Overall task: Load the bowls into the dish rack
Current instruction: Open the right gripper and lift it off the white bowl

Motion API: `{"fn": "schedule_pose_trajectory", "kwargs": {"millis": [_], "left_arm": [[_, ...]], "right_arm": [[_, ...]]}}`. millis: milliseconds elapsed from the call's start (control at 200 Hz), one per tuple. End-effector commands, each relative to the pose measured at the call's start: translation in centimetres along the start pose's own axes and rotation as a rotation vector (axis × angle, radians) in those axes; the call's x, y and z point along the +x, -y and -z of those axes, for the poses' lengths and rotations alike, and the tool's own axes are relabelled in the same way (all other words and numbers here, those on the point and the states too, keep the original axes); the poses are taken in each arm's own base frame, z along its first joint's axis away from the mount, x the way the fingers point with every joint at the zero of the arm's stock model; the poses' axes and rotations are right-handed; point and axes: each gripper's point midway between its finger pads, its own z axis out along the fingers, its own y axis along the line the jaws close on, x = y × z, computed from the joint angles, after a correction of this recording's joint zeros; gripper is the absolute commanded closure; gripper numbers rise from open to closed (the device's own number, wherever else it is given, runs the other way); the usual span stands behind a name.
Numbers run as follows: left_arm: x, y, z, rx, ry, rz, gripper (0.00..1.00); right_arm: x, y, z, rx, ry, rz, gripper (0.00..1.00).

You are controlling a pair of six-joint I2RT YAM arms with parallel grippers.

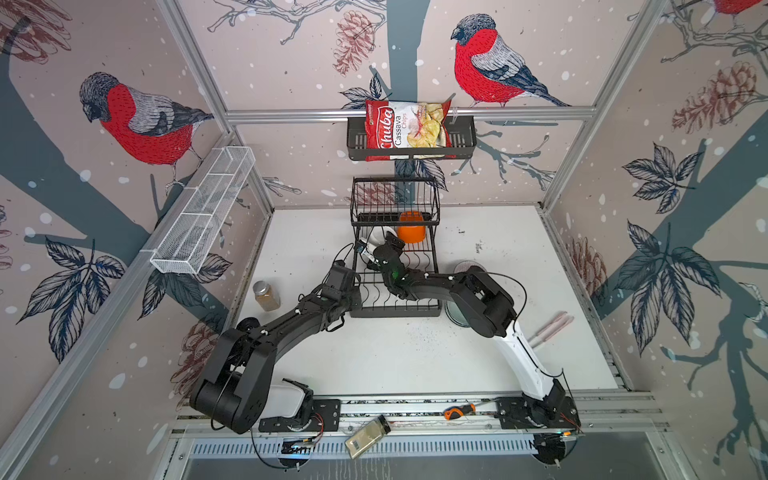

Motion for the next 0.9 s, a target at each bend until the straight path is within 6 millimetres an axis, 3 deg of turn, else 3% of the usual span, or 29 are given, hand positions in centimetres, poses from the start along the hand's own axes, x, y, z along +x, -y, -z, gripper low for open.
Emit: {"fn": "schedule_pose_trajectory", "kwargs": {"millis": [0, 415, 895], "left_arm": [[3.0, -0.9, -0.2, -0.023, -0.120, 0.060, 1.00], [3.3, -1.1, -0.2, -0.029, -0.124, 0.059, 1.00], [3.2, -0.9, -0.2, -0.020, -0.117, 0.063, 1.00]], "right_arm": [[-0.4, 0.3, 0.2, -0.018, 0.012, -0.042, 0.02], [-0.2, 0.1, 0.5, -0.028, 0.017, -0.059, 0.02], [-1.4, 4.1, 3.2, 0.011, 0.064, -0.181, 0.02]]}}
